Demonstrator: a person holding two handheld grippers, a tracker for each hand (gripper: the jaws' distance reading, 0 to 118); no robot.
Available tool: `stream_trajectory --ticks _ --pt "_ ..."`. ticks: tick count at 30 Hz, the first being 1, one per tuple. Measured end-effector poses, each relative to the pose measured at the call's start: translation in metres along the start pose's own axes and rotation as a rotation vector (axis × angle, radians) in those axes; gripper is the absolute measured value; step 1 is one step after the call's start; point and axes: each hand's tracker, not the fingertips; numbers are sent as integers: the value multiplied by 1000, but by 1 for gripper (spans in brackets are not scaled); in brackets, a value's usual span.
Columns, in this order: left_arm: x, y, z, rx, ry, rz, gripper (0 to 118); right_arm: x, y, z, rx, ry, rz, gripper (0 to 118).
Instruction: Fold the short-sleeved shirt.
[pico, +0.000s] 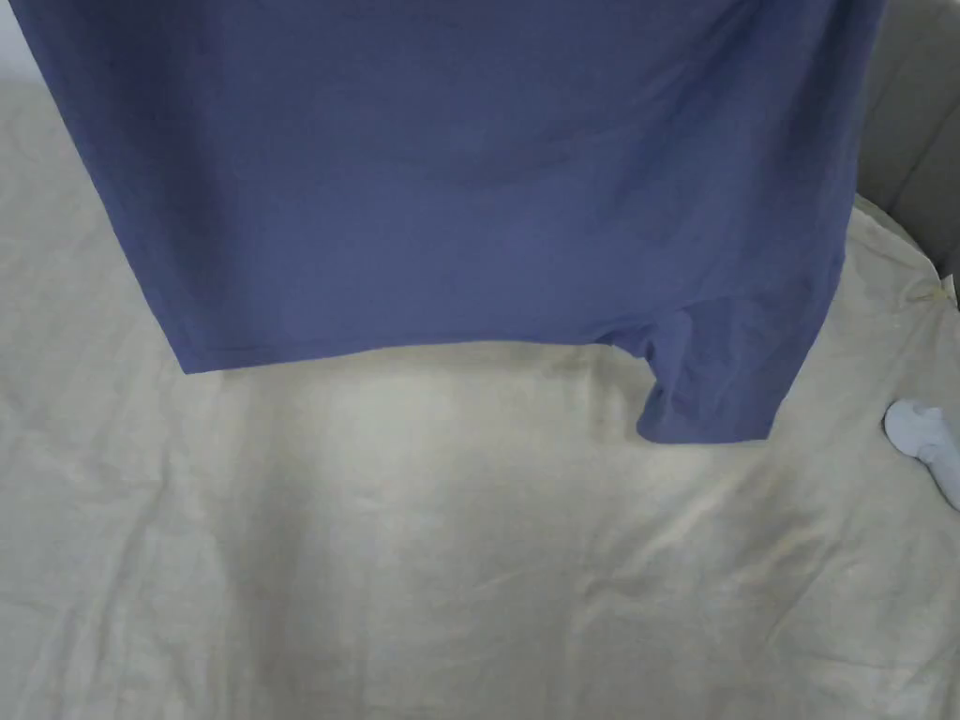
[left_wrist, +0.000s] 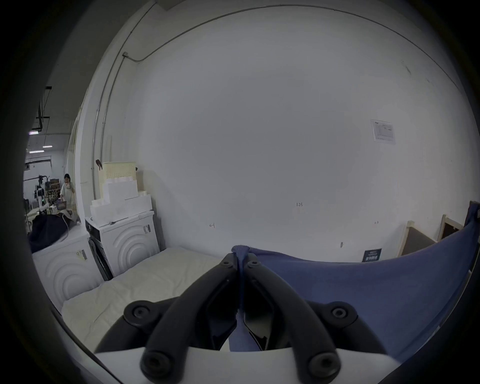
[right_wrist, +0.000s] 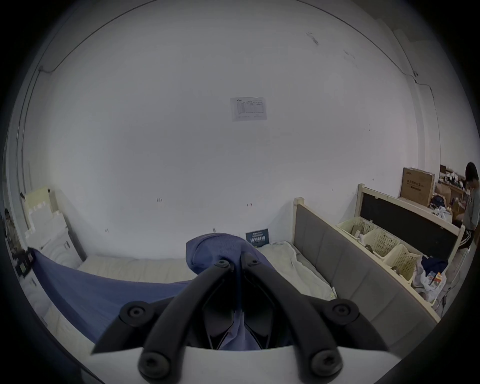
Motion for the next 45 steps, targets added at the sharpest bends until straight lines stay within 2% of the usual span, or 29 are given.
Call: stream_trajectory --ticks 2,6,9,11,20,23,27,31,37,43,45 --pt "8 6 -11 19 18 33 0 -1 6 -10 58 13 -37 2" --pt "28 5 -21 130 57 70 0 -6 7 -23 132 -14 -17 2" --pt "40 -3 -33 121 50 55 0 -1 -2 -32 148 -25 -24 2" --pt "46 -15 -37 105 45 46 0 7 -11 -39 132 -21 -56 2" --pt "73 -124 -60 -83 -5 0 0 51 -122 -84 -92 -50 -91 2" --pt "82 -176 -60 -178 -22 -43 0 68 -177 -100 -202 -91 -98 2" --pt "81 -245 -55 -325 -47 -66 0 89 -252 -111 -352 -84 -119 2" --pt "73 -303 -40 -421 -54 -83 0 107 -319 -108 -458 -114 -172 2" --pt "53 -368 0 -545 -60 -82 0 114 -398 -77 -581 -168 -132 2" --pt "15 -399 61 -604 -84 -67 0 110 -446 -20 -645 -133 -29 2" --pt "2 -409 79 -627 -83 -46 0 110 -457 -2 -649 -124 -22 2"
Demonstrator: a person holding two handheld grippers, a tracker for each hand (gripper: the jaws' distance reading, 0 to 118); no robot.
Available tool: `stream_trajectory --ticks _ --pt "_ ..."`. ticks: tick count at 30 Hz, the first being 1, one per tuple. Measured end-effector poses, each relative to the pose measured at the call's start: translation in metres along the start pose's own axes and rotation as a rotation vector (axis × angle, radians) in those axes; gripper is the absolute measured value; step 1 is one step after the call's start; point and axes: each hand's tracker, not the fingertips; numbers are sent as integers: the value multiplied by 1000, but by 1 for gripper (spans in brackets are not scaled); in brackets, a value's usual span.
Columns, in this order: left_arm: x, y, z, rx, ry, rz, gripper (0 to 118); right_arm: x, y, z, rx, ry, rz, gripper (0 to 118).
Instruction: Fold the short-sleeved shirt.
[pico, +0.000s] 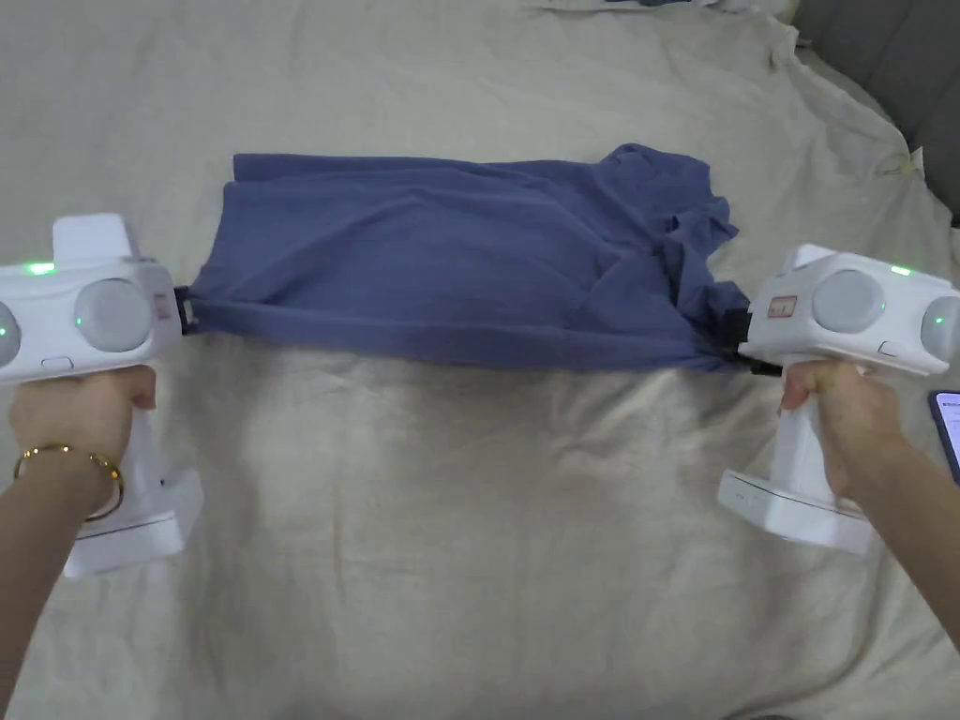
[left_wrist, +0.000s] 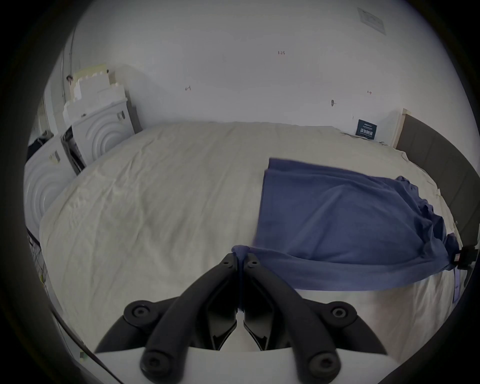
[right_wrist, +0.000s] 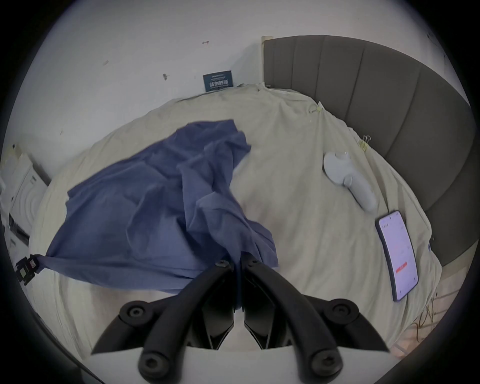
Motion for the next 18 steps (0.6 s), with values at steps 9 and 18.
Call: stream_trajectory --ticks 9,18 --pt "-55 -79 67 37 -81 96 0 18 -68 60 31 56 64 2" --pt "-68 -139 116 78 -84 99 0 49 -117 107 80 114 -37 2"
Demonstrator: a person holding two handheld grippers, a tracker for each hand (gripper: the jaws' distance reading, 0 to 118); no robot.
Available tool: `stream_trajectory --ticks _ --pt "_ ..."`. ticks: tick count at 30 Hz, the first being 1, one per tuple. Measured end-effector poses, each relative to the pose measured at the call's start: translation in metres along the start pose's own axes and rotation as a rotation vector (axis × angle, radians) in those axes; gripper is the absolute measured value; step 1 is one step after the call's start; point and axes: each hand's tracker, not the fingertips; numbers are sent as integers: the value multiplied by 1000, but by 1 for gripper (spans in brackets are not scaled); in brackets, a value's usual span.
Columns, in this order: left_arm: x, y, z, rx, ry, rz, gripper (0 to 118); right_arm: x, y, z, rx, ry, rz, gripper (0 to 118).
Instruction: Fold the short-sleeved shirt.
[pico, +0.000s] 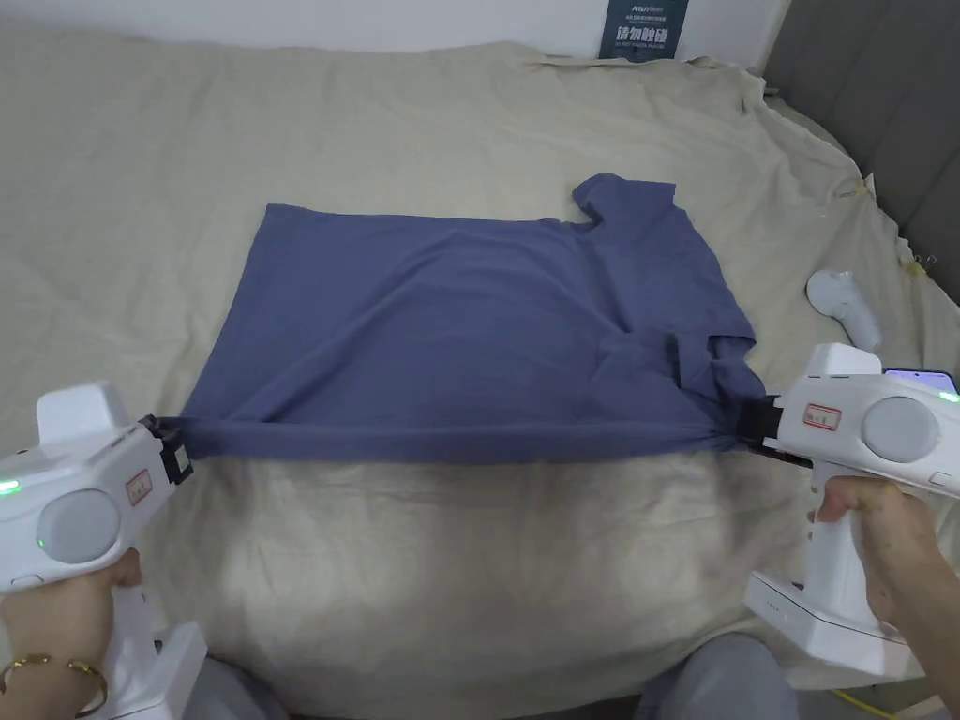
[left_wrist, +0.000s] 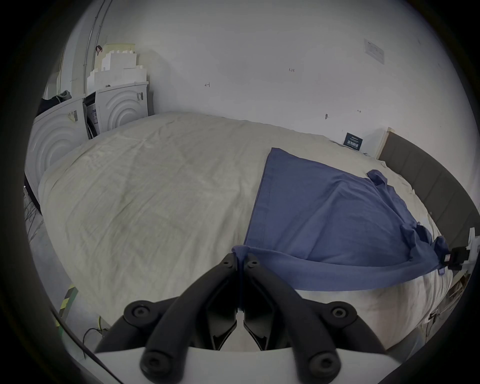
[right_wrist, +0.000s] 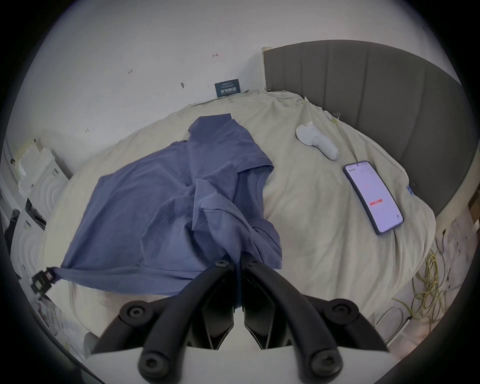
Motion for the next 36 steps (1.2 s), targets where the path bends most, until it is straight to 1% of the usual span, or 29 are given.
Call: stream_trajectory --ticks 2,5,7,9,12,15,16,18,19,20,21,22,23,24,27,30,32,36 --pt "-1 -10 11 10 10 -23 0 10 -9 10 9 21 -45 2" --pt "-1 -23 23 21 20 -70 0 22 -22 18 3 26 -49 2" --pt "1 -31 29 21 34 -128 0 26 -32 20 -6 22 -32 2" --pt "2 -41 33 22 41 -172 0 28 -42 22 -20 11 3 2" --pt "0 -51 33 -11 43 -172 0 28 -53 17 -56 -12 74 2" --pt "-4 -57 32 -44 35 -157 0 29 -59 15 -62 -7 71 2" --pt "-6 -59 31 -62 23 -153 2 30 -59 13 -66 -8 66 2" --pt "-10 -60 30 -78 25 -122 16 34 -60 10 -75 -4 28 3" --pt "-12 -60 31 -95 16 -100 32 36 -60 10 -73 2 -2 5" --pt "-15 -58 31 -103 22 -75 52 37 -59 11 -76 7 -26 13" --pt "-19 -56 33 -110 1 -39 74 38 -58 13 -81 -7 -26 32" --pt "-26 -52 35 -128 -24 -8 95 39 -56 17 -83 -14 -17 62" --pt "-30 -49 36 -141 -25 15 105 40 -55 20 -92 -22 0 76" --pt "-35 -45 38 -134 -15 35 110 42 -53 26 -87 -31 16 82" --pt "-45 -25 49 -82 -51 111 111 43 -46 49 -4 -57 54 83" --pt "-41 1 61 -21 -61 144 111 41 -30 73 77 -74 63 83" --pt "-29 16 69 63 -70 113 111 37 -20 93 168 -61 83 83" --pt "6 35 81 150 -118 10 114 20 -10 124 327 -28 117 83"
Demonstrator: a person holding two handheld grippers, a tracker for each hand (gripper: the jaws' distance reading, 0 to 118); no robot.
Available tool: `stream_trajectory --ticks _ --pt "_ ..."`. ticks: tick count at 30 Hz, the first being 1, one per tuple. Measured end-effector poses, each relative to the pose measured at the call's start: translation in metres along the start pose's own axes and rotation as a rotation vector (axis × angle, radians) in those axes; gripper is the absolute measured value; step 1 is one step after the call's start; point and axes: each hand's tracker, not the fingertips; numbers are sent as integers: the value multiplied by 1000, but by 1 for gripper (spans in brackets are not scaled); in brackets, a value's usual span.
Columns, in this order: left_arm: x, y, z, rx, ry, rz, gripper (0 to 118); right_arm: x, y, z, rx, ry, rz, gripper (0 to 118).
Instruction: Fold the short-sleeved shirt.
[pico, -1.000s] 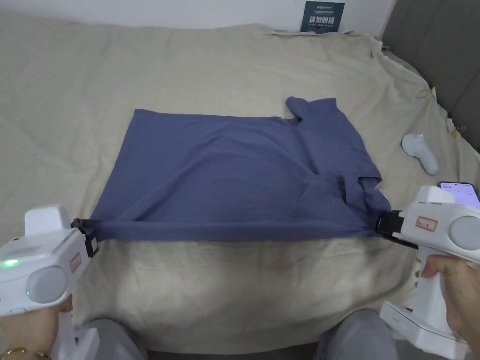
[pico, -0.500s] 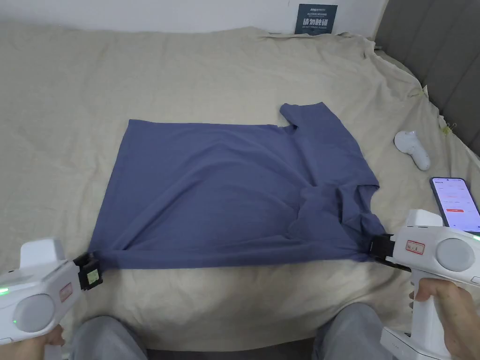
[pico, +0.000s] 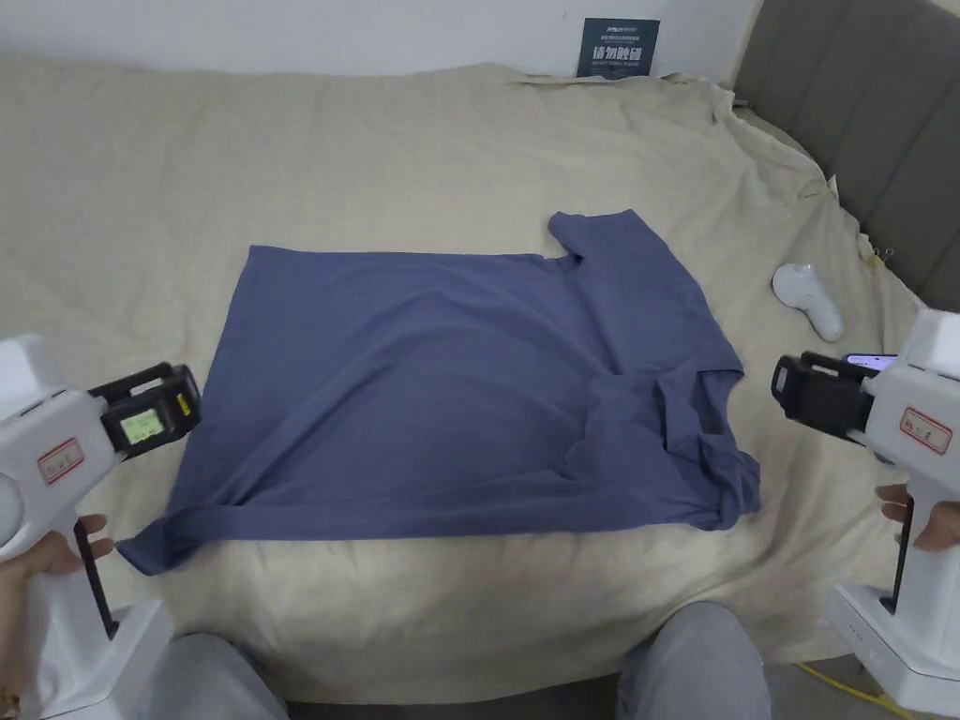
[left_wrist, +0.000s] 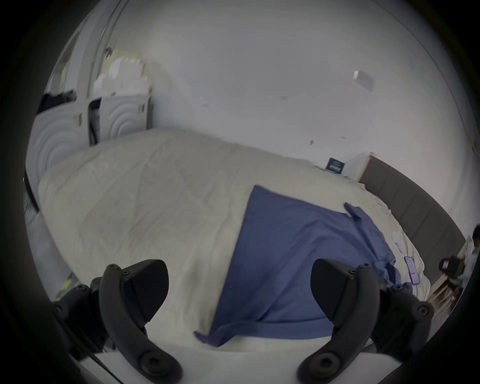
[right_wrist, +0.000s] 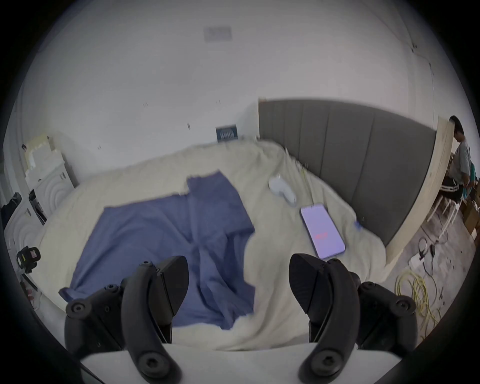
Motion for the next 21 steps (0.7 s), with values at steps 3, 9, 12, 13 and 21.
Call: stream_trajectory --ticks 3,9,12,13,21 --pt "24 1 3 47 -27 -31 114 -10 2 15 93 13 26 84" --pt "45 -12 17 127 -33 -94 95 -24 -15 36 182 7 72 87" --pt "50 -16 21 151 -27 -149 49 -27 -24 41 199 20 66 65" --pt "52 -18 22 153 -25 -160 35 -29 -26 41 201 20 64 41" --pt "54 -28 26 155 -41 -155 0 -37 -32 34 189 45 51 0"
